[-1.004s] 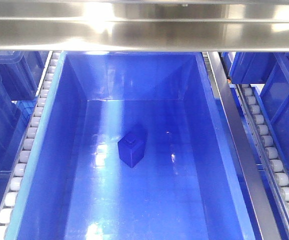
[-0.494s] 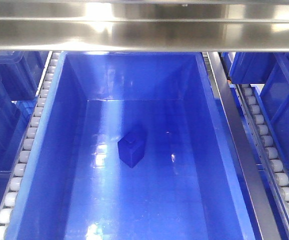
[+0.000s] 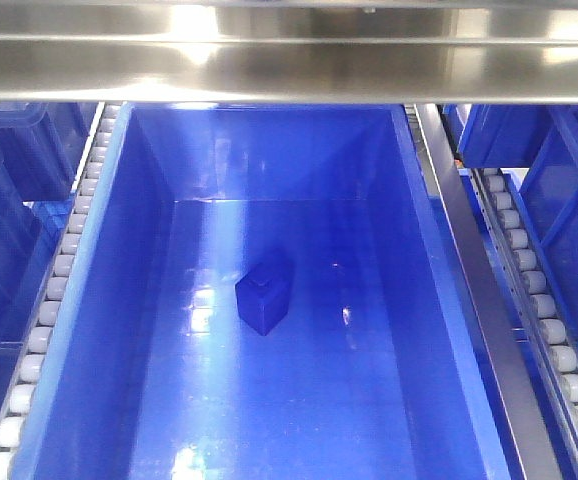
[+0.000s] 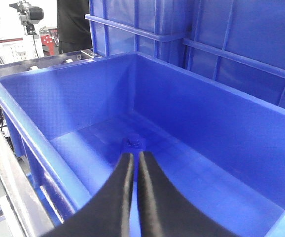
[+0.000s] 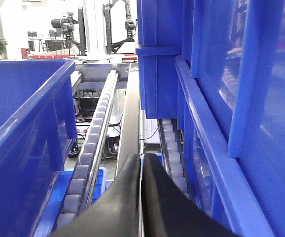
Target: Pour parts from conveyor to right shelf
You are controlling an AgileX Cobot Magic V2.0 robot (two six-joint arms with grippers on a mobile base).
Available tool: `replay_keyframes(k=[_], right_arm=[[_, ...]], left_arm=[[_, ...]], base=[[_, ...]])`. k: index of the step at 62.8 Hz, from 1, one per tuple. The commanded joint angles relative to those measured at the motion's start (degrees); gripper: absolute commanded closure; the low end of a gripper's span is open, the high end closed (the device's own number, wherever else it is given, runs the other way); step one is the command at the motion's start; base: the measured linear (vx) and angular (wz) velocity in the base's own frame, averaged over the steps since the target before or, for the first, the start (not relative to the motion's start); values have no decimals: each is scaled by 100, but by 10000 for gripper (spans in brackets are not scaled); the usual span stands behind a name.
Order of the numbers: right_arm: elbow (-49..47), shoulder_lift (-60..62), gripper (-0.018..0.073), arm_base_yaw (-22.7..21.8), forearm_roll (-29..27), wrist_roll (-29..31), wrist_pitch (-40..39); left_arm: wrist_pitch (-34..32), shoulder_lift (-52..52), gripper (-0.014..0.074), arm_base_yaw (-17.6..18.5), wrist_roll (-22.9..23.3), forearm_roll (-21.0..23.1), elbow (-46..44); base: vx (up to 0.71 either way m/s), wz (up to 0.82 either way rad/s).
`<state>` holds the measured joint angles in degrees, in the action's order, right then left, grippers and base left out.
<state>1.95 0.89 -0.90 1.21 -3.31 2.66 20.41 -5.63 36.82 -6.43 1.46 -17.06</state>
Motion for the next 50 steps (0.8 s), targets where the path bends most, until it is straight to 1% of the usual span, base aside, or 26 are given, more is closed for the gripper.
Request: replay_keyframes(k=[1,17,23,29,40,45,50], right_arm=[[85,69,569,5,15,17,-435],[85,69,569,5,15,17,-435],[85,69,569,5,15,17,-435],[85,69,569,5,15,17,-435],[85,69,569,5,15,17,-440],[85,69,569,5,15,17,-440],[85,69,569,5,15,17,-440]], left_arm=[[-413,-92,604,15,44,27,-150],[-419,-92,603,-5,44,27,-150],[-414,-82,603,-221,44,27,-150],[-414,-75,603,-620,44,27,-150],[-511,-75,603,-1526,38,4,-109],[-828,-75,603,-2039,46,-76,139],[-1422,-75,603,-2521,120,-22,602]], base=[[0,0],[0,0],[0,0],[0,0],[0,0],[0,0],[0,0]])
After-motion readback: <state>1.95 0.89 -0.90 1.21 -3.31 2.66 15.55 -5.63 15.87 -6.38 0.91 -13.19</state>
